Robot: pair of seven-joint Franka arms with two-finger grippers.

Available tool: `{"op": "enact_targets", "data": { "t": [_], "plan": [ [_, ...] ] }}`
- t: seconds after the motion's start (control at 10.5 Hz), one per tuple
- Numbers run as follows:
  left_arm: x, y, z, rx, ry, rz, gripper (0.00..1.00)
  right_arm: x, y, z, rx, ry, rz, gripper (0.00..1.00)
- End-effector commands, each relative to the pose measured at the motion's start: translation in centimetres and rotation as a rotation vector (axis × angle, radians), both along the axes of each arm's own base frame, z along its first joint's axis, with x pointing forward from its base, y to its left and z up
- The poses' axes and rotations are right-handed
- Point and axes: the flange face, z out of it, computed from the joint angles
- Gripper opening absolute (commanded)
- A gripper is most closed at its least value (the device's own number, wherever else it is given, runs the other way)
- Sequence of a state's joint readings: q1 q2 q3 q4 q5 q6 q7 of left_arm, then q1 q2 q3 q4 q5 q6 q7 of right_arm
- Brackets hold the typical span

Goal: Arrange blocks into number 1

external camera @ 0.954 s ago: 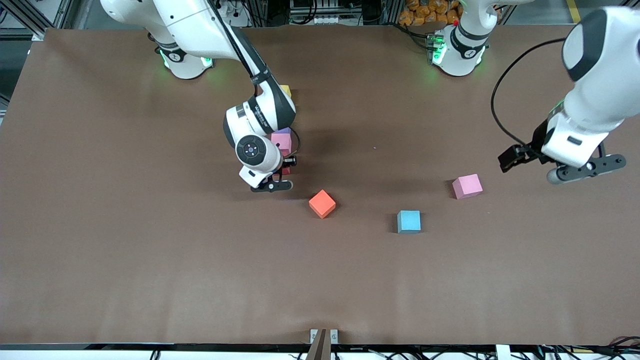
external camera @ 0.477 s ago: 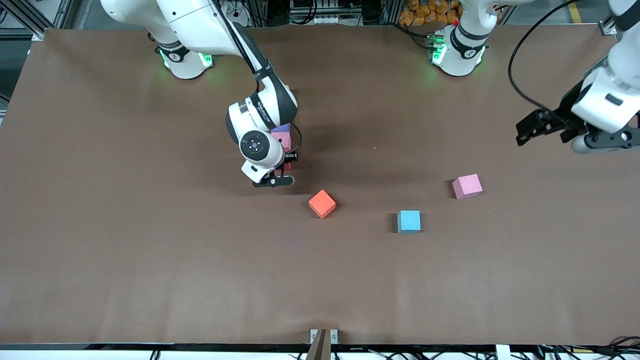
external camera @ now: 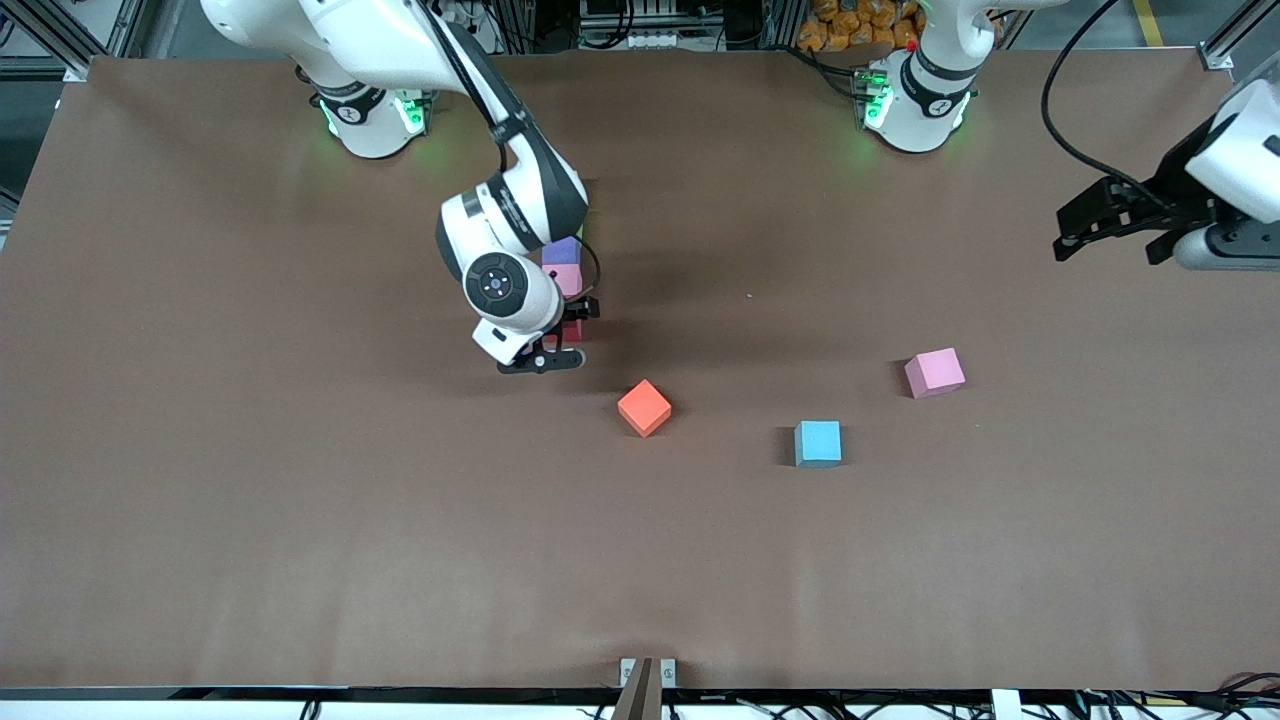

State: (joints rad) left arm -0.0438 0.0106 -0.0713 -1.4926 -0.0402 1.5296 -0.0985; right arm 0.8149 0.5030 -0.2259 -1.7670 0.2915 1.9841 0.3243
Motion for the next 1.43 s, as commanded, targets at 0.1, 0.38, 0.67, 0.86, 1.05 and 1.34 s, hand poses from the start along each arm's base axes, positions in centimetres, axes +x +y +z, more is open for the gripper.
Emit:
{"op": "enact_targets", "data": {
  "t": [0.1, 0.38, 0.67, 0.86, 1.05, 1.34],
  "plan": [
    [0.5, 0.2, 0.0, -0.024, -0.013, -0.007, 1.0, 2.7, -2.2, 7.1, -0.103, 0.016, 0.186, 1.0],
    [0.7, 0.7, -0.4, -0.037, -0.039, 0.011, 1.0, 5.8, -9.9, 16.7, -0.02, -0.078, 0.068, 1.0],
    [0.9, 0.5, -0.8, -0.026, -0.071, 0.008, 1.0, 7.6, -21.3, 26.4, 0.053, -0.215, -0.113, 1.0],
    [0.3, 0.3, -0.8, -0.026, -0.07, 0.005, 1.0, 7.6, -28.4, 30.5, 0.073, -0.283, -0.226, 1.0],
    [0.2, 0.3, -0.7, -0.025, -0.071, 0.003, 1.0, 6.9, -34.2, 33.6, 0.081, -0.333, -0.32, 1.0],
    [0.2, 0.3, -0.8, -0.024, -0.065, 0.003, 1.0, 4.8, -40.0, 35.7, 0.049, -0.316, -0.389, 1.0]
  ]
}}
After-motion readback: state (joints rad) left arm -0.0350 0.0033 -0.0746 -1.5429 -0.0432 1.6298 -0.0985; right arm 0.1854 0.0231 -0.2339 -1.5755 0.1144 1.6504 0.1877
